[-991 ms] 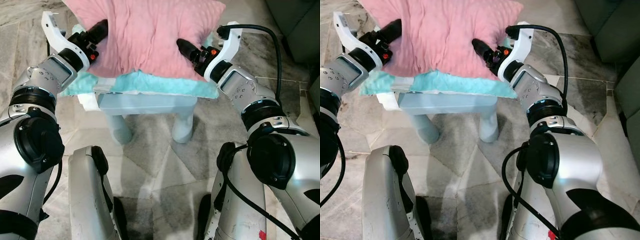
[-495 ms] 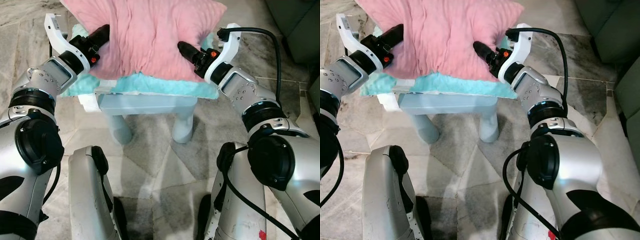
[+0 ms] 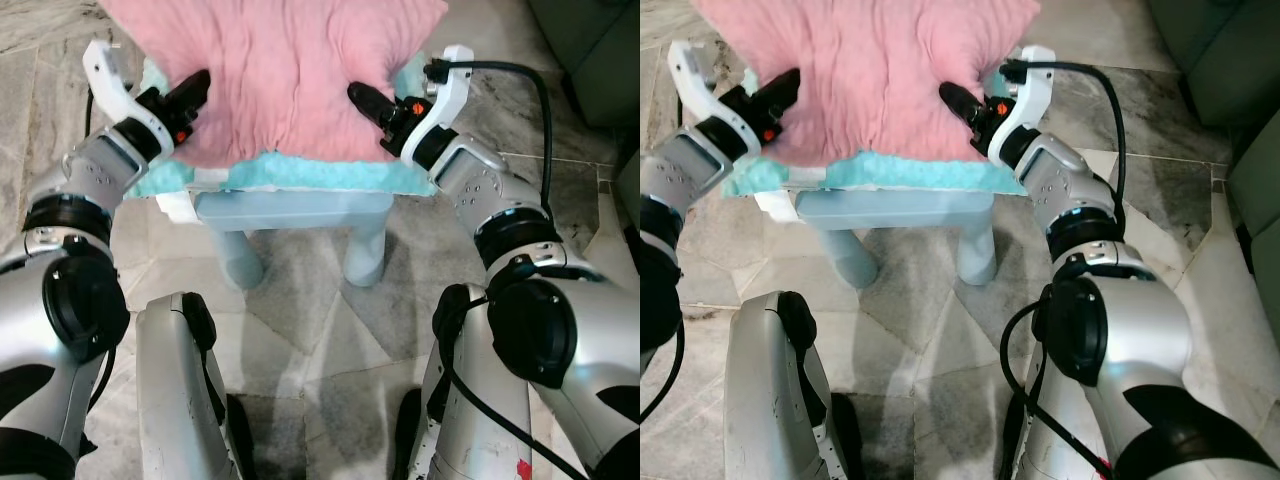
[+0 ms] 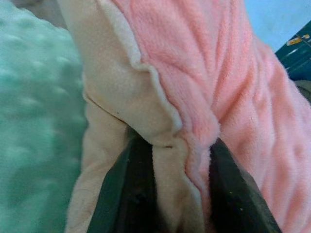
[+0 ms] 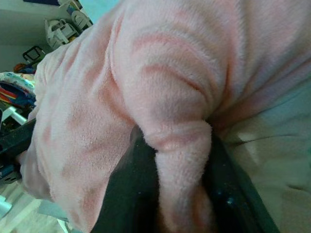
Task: Move the pillow to the sofa
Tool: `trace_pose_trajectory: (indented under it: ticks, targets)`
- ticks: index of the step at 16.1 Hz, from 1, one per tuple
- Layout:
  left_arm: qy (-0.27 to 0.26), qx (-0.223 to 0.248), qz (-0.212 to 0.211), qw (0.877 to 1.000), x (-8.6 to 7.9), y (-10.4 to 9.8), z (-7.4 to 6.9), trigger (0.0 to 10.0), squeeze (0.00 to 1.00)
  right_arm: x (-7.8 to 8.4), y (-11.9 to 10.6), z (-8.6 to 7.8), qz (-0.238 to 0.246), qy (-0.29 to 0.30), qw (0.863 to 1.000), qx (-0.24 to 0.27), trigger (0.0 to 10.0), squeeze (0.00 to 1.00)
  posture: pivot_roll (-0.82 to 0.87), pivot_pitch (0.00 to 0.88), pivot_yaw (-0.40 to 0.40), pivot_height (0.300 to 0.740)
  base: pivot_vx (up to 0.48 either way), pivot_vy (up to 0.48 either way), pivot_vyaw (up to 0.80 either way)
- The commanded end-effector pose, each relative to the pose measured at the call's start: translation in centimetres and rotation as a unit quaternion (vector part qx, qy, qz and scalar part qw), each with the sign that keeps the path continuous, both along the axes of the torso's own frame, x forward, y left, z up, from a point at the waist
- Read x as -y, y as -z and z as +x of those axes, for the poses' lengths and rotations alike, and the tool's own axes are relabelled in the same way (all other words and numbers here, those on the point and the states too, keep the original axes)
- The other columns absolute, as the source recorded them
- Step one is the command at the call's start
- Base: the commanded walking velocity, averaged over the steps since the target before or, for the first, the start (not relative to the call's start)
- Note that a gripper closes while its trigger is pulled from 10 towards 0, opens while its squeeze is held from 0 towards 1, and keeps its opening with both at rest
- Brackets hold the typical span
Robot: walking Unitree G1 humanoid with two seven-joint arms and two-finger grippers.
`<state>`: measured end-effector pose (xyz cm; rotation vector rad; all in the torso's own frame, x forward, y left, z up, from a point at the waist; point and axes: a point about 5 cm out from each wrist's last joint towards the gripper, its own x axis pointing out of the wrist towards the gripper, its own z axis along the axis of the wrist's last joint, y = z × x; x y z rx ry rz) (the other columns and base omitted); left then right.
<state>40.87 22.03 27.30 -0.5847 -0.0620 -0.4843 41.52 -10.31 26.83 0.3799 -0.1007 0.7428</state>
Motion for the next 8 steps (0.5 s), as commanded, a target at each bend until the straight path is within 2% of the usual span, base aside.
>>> trace_pose_trajectory:
  ticks: [1,3,4,5,6,8]
  targets:
    - [-0.003,-0.005,0.017,1.000,-0.4,1.1,-0.2,0.0,0.00,-0.9,0.9,-0.2,-0.006,-0.014,1.000,-0.006,0.0,0.00,-0.05,0.304,0.012,0.342,0.000,0.000,0.00]
    - [-0.033,-0.007,0.010,0.999,-2.0,3.5,-0.9,0.0,0.00,-0.5,2.1,-0.5,-0.022,0.009,1.000,0.005,0.0,0.00,-0.05,0.262,0.007,0.342,0.000,0.000,0.00]
    - [-0.052,-0.012,-0.012,0.998,-2.7,4.4,-1.3,0.0,0.00,-0.3,2.4,-0.6,-0.023,0.024,0.999,0.014,0.0,0.00,-0.06,0.233,0.005,0.342,0.000,0.000,0.00]
    - [-0.068,-0.014,-0.049,0.996,-3.2,4.6,-1.4,0.0,0.00,-0.2,2.6,-0.7,-0.024,0.029,0.999,0.017,0.0,0.00,-0.06,0.226,0.006,0.342,0.000,0.000,0.00]
    - [-0.105,-0.008,-0.071,0.992,-4.6,4.9,-1.9,0.0,0.00,0.2,3.1,-1.0,-0.042,0.044,0.998,0.033,0.0,0.00,-0.07,0.171,0.002,0.342,0.000,0.000,0.00]
    - [-0.138,0.012,-0.083,0.987,-5.7,5.7,-2.5,0.0,0.00,1.2,4.1,-1.4,-0.039,0.079,0.996,0.035,0.0,0.00,-0.07,0.077,-0.004,0.342,0.000,0.000,0.00]
